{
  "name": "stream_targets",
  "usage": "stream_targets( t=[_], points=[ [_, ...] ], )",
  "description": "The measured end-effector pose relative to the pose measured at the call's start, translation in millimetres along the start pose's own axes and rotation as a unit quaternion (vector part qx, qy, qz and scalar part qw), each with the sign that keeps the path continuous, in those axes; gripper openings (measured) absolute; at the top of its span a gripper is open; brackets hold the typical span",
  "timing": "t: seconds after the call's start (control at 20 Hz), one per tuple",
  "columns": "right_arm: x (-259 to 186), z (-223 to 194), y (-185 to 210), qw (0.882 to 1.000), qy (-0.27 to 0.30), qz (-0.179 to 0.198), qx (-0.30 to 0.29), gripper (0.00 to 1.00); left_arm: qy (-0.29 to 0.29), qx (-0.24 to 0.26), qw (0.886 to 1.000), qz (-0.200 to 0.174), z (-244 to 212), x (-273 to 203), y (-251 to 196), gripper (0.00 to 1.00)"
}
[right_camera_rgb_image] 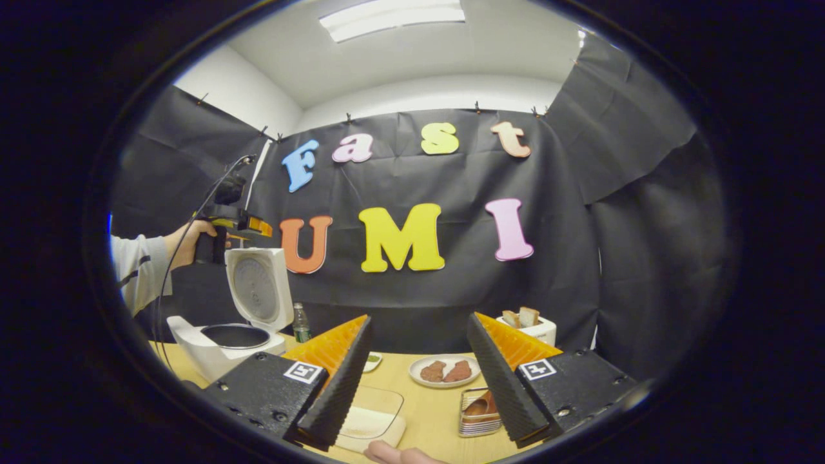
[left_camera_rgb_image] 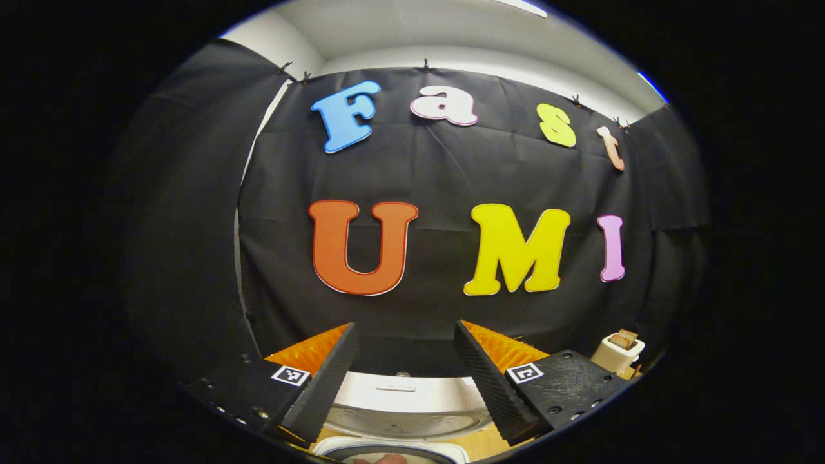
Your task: Close the left gripper, press the button to open the rice cooker; take a wooden spoon from the chopstick holder with the right hand, scoop a spoonful of rice and pour it into the rice cooker, then put the wooden spoon back into the chopstick holder.
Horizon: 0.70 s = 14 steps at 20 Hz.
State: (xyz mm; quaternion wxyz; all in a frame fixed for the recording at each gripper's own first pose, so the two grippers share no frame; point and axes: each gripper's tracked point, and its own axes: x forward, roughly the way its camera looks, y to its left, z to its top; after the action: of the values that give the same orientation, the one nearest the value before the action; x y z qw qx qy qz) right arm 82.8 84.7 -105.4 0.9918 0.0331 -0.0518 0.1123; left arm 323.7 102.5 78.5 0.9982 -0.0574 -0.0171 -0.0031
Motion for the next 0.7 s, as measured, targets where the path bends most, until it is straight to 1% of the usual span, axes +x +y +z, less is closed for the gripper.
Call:
stream_targets(
  t=[0.1, 0.15, 0.2, 0.25, 0.3, 0.35, 0.4, 0.45, 0.55, 0.7],
  points=[
    [-1, -2, 5, 1.000, 0.006, 0.009, 0.003, 0.96, 0.020, -0.016, 1.000, 0.004, -11, 7, 6, 0.94],
    [-2, 0, 7, 1.000, 0.002, 0.016, 0.003, 0.95, 0.040, -0.029, 0.999, -0.012, -22, 9, 2, 0.94],
    [-2, 2, 10, 1.000, 0.000, 0.024, 0.003, 0.95, 0.051, -0.027, 0.998, -0.014, -28, 8, -2, 0.94],
    [-4, 2, 12, 1.000, 0.000, 0.031, 0.003, 1.00, 0.048, -0.002, 0.999, -0.008, -27, 8, 0, 0.96],
    [-3, 2, 10, 0.999, -0.002, 0.031, 0.005, 0.95, 0.061, 0.019, 0.998, -0.003, -33, 10, 2, 0.95],
    [-2, 3, 7, 1.000, -0.002, 0.027, 0.007, 0.95, 0.070, 0.050, 0.996, 0.007, -38, 9, 4, 0.95],
    [-2, 1, 4, 1.000, 0.001, 0.023, 0.008, 0.95, 0.070, 0.058, 0.996, 0.011, -40, 8, 6, 0.96],
    [-1, -3, 2, 1.000, 0.012, 0.017, 0.007, 0.95, 0.089, 0.051, 0.995, 0.016, -39, 3, 7, 0.96],
    [-5, -11, -6, 1.000, 0.031, 0.002, 0.003, 0.95, 0.103, 0.054, 0.993, 0.017, -43, -10, 4, 0.97],
    [-16, -4, -12, 0.999, 0.033, -0.012, -0.002, 0.95, 0.117, 0.056, 0.991, 0.015, -46, -32, 5, 0.96]
  ],
)
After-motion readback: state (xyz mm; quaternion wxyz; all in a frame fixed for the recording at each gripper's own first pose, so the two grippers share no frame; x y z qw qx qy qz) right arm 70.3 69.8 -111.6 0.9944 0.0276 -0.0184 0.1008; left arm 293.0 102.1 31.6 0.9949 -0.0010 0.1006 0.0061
